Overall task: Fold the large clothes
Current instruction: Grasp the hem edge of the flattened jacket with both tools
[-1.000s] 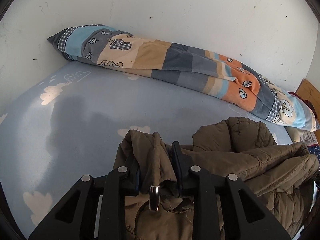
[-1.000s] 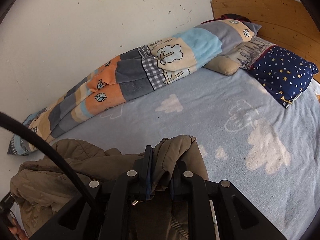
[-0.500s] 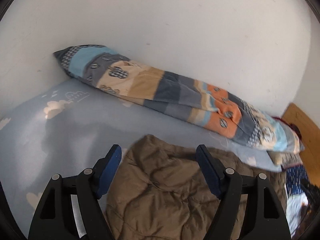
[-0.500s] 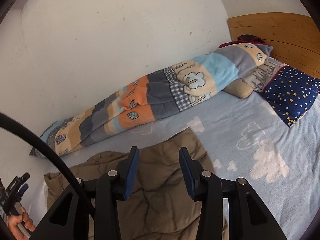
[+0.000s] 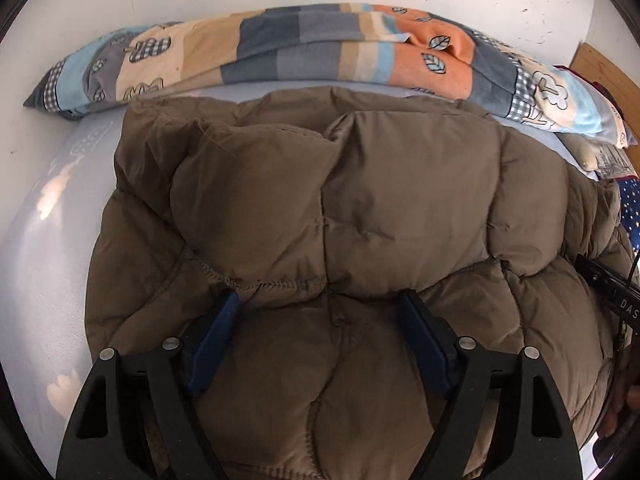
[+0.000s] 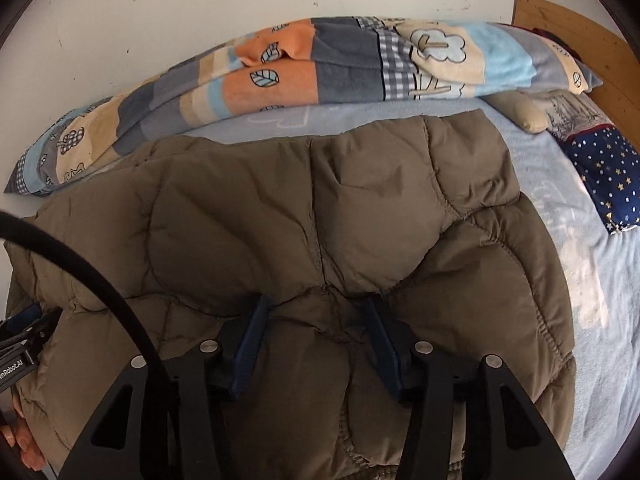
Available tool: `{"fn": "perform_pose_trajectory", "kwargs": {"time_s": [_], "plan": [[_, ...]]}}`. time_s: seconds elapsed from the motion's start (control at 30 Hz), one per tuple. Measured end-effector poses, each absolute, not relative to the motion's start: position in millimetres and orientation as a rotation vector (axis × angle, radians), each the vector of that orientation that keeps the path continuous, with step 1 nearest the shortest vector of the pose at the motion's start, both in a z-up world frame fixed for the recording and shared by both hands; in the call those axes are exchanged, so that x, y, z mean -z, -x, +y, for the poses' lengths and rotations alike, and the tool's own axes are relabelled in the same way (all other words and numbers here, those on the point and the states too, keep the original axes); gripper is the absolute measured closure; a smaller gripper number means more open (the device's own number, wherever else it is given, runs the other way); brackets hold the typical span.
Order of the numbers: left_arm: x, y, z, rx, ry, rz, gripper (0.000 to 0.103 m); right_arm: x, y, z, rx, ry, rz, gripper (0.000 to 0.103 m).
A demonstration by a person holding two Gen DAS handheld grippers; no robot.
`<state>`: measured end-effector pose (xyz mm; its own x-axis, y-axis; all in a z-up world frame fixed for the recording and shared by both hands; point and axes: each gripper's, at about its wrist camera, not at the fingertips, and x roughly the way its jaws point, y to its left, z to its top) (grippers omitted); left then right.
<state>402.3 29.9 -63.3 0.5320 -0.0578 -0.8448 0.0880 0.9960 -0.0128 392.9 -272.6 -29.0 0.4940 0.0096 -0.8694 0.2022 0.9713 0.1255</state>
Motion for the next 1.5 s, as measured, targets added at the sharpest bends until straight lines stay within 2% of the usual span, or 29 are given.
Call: {"fn": "perform_pose_trajectory", "kwargs": {"time_s": [0.17,0.5,0.77,0.97,1.5], "plan": [[62,-397,28,0.077,-0.042,1.008,0.02,35,-395,-279,0.117,-0.258,1.068,0.045],[4,-350,50,0.055,-0.013,0.807,0.02,-53,-338,-249,0.059,-0.183,0.893,0.045],[-8,-285,58,-0.023,-0.178,0.713,0.02,-81,-277,-221,0.011,-0.215,0.868,0.045],[-6,-250,67,-0.017,-0.163,0.728,0.02,-79,-258,-217,0.016,-0.232,0.886,0.045],[39,-287,53,-0.045,-0.273,0.835,0.019,-23,-287,-224,0.05,-0.197,1.055,0.045]]}}
